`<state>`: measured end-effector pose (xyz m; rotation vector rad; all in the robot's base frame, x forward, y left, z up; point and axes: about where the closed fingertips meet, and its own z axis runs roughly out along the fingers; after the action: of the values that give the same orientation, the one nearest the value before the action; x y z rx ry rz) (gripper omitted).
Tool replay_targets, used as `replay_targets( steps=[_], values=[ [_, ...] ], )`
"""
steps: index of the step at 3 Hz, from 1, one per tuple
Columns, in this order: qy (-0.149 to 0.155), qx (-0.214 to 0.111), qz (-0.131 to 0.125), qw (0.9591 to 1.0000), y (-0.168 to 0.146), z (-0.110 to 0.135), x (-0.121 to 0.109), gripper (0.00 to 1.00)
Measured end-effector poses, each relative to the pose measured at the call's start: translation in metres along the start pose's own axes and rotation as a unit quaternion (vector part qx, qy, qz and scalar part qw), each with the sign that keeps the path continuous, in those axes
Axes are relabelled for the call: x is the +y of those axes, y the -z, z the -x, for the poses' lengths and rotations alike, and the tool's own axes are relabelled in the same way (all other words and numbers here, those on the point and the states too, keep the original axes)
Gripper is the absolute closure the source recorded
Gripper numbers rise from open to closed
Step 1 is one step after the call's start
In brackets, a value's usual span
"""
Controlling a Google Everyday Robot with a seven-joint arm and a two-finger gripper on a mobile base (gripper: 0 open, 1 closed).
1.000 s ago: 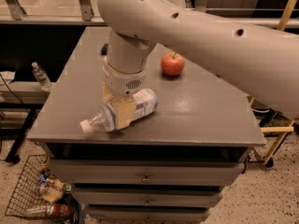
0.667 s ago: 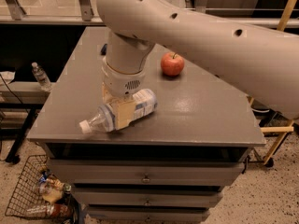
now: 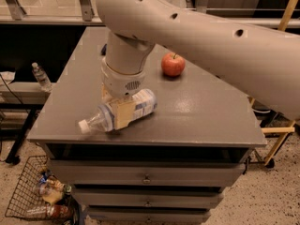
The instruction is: Knock blue plastic bottle over
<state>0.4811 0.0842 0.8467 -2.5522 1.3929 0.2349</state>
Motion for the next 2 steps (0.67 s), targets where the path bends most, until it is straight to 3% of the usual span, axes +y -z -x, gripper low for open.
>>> replay_targets(
  steps=[1,2],
  values=[
    [0.001,0.000,-0.001,1.0000,-0.0001,0.0012,0.0001,0.04],
    [0.002,0.001,-0.001,1.0000,-0.0001,0.0015,0.0001,0.00]
  ],
)
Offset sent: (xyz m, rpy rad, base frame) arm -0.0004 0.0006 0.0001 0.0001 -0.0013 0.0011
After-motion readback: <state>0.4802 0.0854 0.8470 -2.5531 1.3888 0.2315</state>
